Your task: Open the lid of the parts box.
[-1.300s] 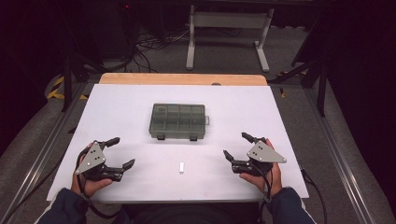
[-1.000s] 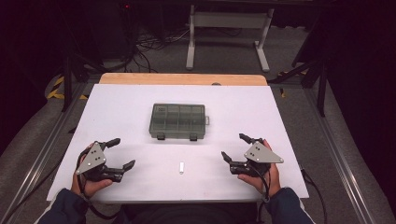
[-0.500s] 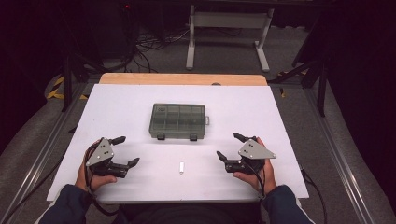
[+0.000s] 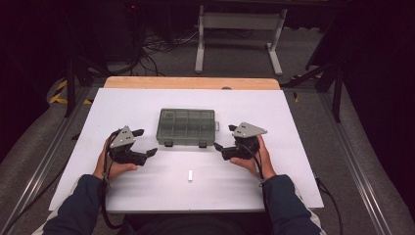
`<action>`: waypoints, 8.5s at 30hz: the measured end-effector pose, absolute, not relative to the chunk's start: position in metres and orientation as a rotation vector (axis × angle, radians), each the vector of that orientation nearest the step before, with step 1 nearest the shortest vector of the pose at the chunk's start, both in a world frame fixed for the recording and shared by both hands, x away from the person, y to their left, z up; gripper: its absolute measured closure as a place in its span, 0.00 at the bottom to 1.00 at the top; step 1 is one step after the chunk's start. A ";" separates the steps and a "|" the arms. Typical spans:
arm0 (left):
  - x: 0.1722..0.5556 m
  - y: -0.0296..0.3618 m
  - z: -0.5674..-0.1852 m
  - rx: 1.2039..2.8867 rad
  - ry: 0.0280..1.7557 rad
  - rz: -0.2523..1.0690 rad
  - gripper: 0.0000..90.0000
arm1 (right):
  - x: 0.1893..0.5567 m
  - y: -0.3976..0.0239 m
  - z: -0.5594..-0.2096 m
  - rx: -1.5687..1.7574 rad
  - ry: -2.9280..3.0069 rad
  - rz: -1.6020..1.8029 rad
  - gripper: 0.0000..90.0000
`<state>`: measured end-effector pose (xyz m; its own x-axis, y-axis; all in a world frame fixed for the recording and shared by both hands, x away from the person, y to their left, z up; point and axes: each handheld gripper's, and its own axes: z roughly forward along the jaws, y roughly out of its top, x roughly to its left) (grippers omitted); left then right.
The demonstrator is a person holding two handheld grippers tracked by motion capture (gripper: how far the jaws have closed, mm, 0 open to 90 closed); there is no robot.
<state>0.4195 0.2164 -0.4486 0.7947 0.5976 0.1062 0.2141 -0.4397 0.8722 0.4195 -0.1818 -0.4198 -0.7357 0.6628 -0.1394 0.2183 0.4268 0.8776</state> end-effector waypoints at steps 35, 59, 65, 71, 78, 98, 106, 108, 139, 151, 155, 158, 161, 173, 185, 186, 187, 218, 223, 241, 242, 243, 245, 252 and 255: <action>0.453 0.198 -0.467 2.248 0.612 0.407 0.63 | 0.445 -0.163 -0.447 0.760 2.415 1.125 0.64; 0.456 0.195 -0.467 2.255 0.629 0.411 0.73 | 0.444 -0.163 -0.447 0.760 2.413 1.149 0.70; 0.456 0.195 -0.467 2.254 0.633 0.409 0.73 | 0.444 -0.163 -0.447 0.761 2.412 1.155 0.71; 0.455 0.196 -0.467 2.256 0.621 0.404 0.77 | 0.443 -0.166 -0.447 0.764 2.402 1.151 0.75; 0.454 0.199 -0.466 2.259 0.614 0.390 0.82 | 0.443 -0.167 -0.447 0.765 2.398 1.156 0.77; 0.446 0.207 -0.453 2.155 0.567 0.506 0.97 | 0.437 -0.171 -0.440 0.724 2.331 1.206 0.96; 0.447 0.201 -0.448 2.087 0.584 0.594 0.89 | 0.435 -0.169 -0.436 0.680 2.276 1.187 1.00; 0.448 0.201 -0.447 2.084 0.584 0.623 0.87 | 0.435 -0.169 -0.435 0.673 2.271 1.184 0.99; 0.492 0.190 -0.387 2.024 0.511 0.785 0.76 | 0.477 -0.165 -0.380 0.536 2.052 1.155 0.77; 0.521 0.193 -0.380 1.996 0.520 0.707 0.84 | 0.505 -0.167 -0.370 0.571 2.080 1.214 0.88; 0.531 0.192 -0.381 1.987 0.545 0.696 0.84 | 0.517 -0.169 -0.368 0.621 2.070 1.263 0.90; 0.538 0.191 -0.383 1.965 0.580 0.674 0.83 | 0.523 -0.169 -0.369 0.652 2.073 1.283 0.91; 0.544 0.189 -0.388 1.972 0.615 0.668 0.83 | 0.533 -0.169 -0.376 0.727 2.057 1.341 0.91; 0.562 0.183 -0.415 1.896 0.785 0.574 0.82 | 0.552 -0.169 -0.405 0.911 1.946 1.472 0.92; 0.569 0.182 -0.436 1.885 0.891 0.524 0.86 | 0.561 -0.167 -0.428 1.028 1.963 1.448 0.93; 0.569 0.182 -0.438 1.892 0.902 0.513 0.86 | 0.561 -0.166 -0.429 1.037 1.968 1.443 0.93; 0.569 0.182 -0.438 1.892 0.902 0.513 0.86 | 0.561 -0.166 -0.429 1.037 1.968 1.443 0.93; 0.562 0.172 -0.449 1.946 0.979 0.493 0.83 | 0.555 -0.159 -0.450 1.184 2.040 1.290 0.92; 0.561 0.170 -0.450 1.943 0.989 0.510 0.81 | 0.555 -0.156 -0.450 1.171 2.031 1.255 0.92; 0.562 0.167 -0.452 1.941 0.984 0.553 0.76 | 0.555 -0.151 -0.449 1.145 2.019 1.192 0.87; 0.562 0.166 -0.452 1.943 0.986 0.555 0.76 | 0.555 -0.151 -0.449 1.142 2.020 1.183 0.87; 0.562 0.167 -0.452 1.941 0.985 0.555 0.75 | 0.555 -0.151 -0.449 1.140 2.020 1.181 0.87; 0.563 0.166 -0.453 1.935 0.988 0.560 0.74 | 0.555 -0.150 -0.449 1.131 2.020 1.170 0.86; 0.564 0.167 -0.455 1.919 1.000 0.559 0.72 | 0.554 -0.147 -0.450 1.124 2.007 1.139 0.86; 0.563 0.166 -0.455 1.923 0.990 0.558 0.75 | 0.555 -0.146 -0.451 1.118 2.018 1.133 0.89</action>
<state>0.5634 0.1663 -0.4552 0.5819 0.8132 -0.0020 0.4193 -0.2980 0.8575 0.5546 -0.1460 -0.4510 -0.4930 0.8671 -0.0714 0.3902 0.2938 0.8726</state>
